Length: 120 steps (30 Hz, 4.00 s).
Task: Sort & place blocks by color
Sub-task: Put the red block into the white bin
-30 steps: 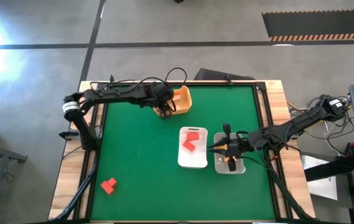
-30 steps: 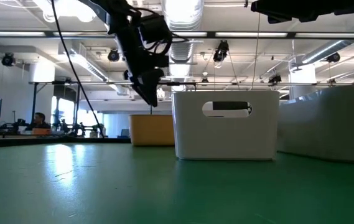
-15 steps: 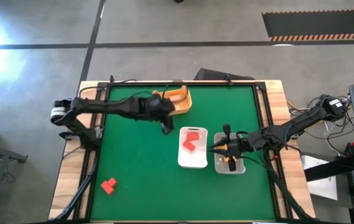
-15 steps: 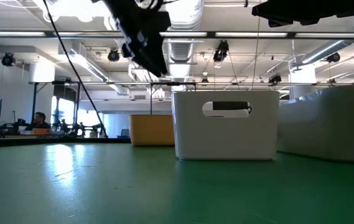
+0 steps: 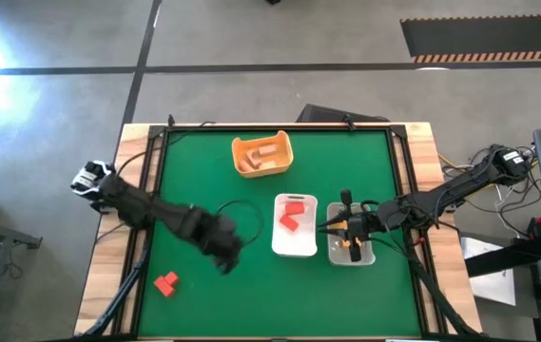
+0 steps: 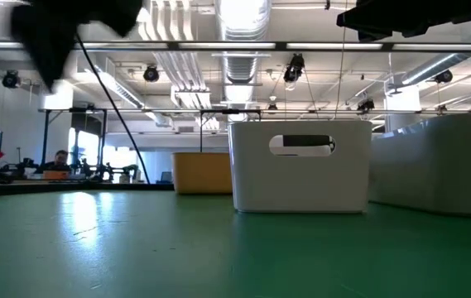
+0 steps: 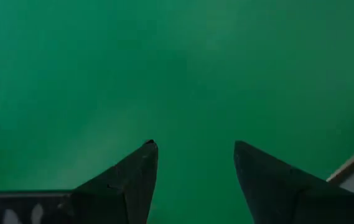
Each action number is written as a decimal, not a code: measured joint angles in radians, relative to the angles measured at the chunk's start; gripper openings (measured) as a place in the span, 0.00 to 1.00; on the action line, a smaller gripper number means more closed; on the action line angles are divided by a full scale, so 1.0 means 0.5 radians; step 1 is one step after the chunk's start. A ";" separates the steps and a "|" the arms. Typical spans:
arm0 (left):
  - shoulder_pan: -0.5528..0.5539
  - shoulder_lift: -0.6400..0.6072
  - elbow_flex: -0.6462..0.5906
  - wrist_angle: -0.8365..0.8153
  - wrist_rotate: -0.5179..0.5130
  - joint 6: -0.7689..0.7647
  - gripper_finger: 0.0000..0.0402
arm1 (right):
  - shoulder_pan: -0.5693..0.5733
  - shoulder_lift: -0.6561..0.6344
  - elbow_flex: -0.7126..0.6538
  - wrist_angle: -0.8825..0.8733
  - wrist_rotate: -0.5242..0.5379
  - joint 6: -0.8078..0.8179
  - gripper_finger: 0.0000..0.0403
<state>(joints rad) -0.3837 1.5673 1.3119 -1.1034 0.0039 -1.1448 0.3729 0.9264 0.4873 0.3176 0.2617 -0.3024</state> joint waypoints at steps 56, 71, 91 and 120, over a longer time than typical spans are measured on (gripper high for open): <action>-0.873 0.032 -0.783 0.251 0.357 -1.028 0.35 | 0.000 0.000 0.000 -0.014 -0.018 -0.023 0.11; -0.768 0.007 -0.517 0.255 -0.544 -0.731 0.29 | 0.000 0.000 0.000 -0.013 -0.018 -0.036 0.11; 0.083 0.000 -0.316 2.057 -1.005 2.336 0.29 | 0.005 0.044 0.002 0.200 -0.101 -0.280 0.11; 0.382 0.462 -0.303 2.148 -0.861 2.220 0.46 | 0.005 -0.085 0.002 -0.004 -0.053 0.007 0.11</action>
<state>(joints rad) -0.1928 1.7983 1.1606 -0.0296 -0.4264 -0.0348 0.3752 0.8841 0.4885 0.3157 0.2352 -0.2990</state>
